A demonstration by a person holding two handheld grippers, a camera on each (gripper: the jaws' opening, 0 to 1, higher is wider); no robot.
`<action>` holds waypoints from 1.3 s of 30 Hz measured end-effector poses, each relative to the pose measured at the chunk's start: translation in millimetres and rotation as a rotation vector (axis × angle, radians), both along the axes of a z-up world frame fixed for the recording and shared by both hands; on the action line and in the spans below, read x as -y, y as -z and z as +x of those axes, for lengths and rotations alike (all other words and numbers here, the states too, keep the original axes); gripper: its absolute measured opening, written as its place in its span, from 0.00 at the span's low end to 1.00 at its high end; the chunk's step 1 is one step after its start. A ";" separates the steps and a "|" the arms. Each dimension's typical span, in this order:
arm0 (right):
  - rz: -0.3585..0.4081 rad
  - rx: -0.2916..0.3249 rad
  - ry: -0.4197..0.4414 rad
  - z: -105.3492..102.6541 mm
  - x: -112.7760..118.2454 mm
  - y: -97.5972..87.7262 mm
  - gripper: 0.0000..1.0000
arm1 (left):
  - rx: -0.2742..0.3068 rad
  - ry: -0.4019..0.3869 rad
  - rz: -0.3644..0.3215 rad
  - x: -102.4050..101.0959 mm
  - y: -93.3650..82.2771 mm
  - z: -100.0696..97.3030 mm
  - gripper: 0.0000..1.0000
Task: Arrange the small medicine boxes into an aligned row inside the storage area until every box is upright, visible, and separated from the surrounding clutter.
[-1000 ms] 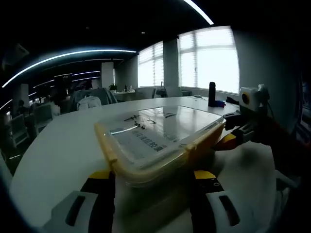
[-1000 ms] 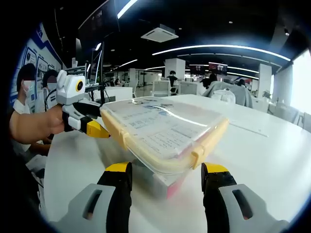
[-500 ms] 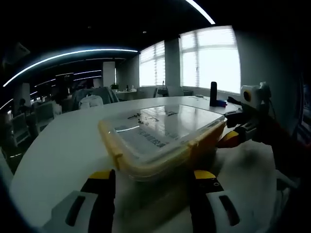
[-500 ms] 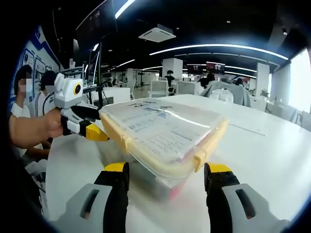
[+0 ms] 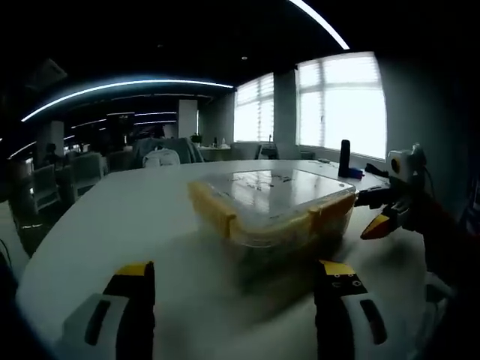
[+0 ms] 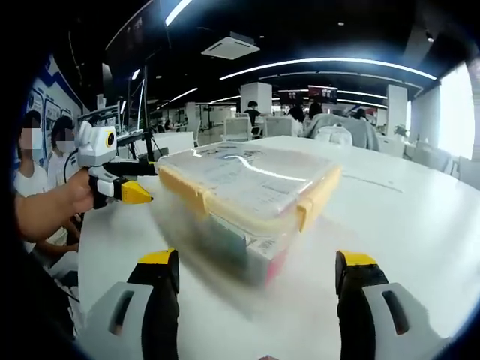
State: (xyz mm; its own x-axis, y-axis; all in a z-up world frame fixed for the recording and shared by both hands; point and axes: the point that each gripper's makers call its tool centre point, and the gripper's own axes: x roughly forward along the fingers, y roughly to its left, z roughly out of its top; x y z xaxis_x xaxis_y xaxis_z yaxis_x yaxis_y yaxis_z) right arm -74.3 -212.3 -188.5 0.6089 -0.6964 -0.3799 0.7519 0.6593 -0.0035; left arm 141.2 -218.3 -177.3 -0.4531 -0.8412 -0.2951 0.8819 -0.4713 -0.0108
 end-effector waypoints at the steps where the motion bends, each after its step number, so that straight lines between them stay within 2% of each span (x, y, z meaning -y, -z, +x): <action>1: -0.002 0.000 0.005 -1.3 -2.0 -1.6 0.88 | -0.003 0.003 0.000 -2.6 -1.5 1.2 0.89; 4: -0.008 -0.008 0.012 -4.2 -10.8 -6.5 0.92 | -0.008 0.007 0.001 -12.0 -4.3 5.2 0.92; 7: -0.016 0.027 0.011 -2.3 -20.6 -16.6 0.91 | -0.011 -0.026 -0.025 -19.8 -9.5 13.6 0.97; 9: -0.012 0.028 0.027 -2.5 -24.4 -20.6 0.91 | -0.016 -0.026 -0.032 -25.4 -12.9 14.5 0.99; 13: -0.012 -0.006 0.064 -6.5 -31.6 -21.8 0.92 | -0.023 0.018 0.007 -38.0 -12.1 8.6 0.99; 16: -0.009 -0.016 0.055 -6.8 -41.9 -21.7 0.91 | -0.028 0.062 0.007 -49.7 -16.1 3.0 0.99; 18: -0.011 -0.040 0.057 -11.7 -47.0 -20.4 0.89 | -0.037 0.081 0.002 -56.5 -18.9 1.6 0.99; 21: -0.004 -0.030 0.069 -19.9 -55.3 -22.2 0.89 | -0.051 0.091 0.006 -63.7 -20.8 0.8 0.99; 26: -0.017 -0.012 0.102 -38.4 -65.5 -30.6 0.89 | 0.029 0.108 0.023 -75.4 -18.2 1.5 0.99; 28: -0.024 -0.003 0.118 -45.7 -67.1 -34.5 0.89 | 0.045 0.110 0.021 -78.5 -19.4 2.2 0.99; 31: -0.030 0.002 0.137 -55.8 -67.8 -39.9 0.89 | 0.014 0.115 0.014 -82.9 -23.0 2.3 0.99; 33: -0.037 -0.004 0.152 -62.0 -70.3 -42.8 0.89 | 0.008 0.116 0.013 -86.5 -23.7 2.0 0.99; 36: -0.060 -0.026 0.154 -69.7 -74.3 -46.1 0.89 | 0.010 0.098 -0.024 -88.7 -28.6 6.0 0.99; 39: -0.046 -0.010 0.159 -73.9 -80.1 -48.4 0.89 | 0.003 0.080 -0.022 -93.8 -30.5 8.7 0.99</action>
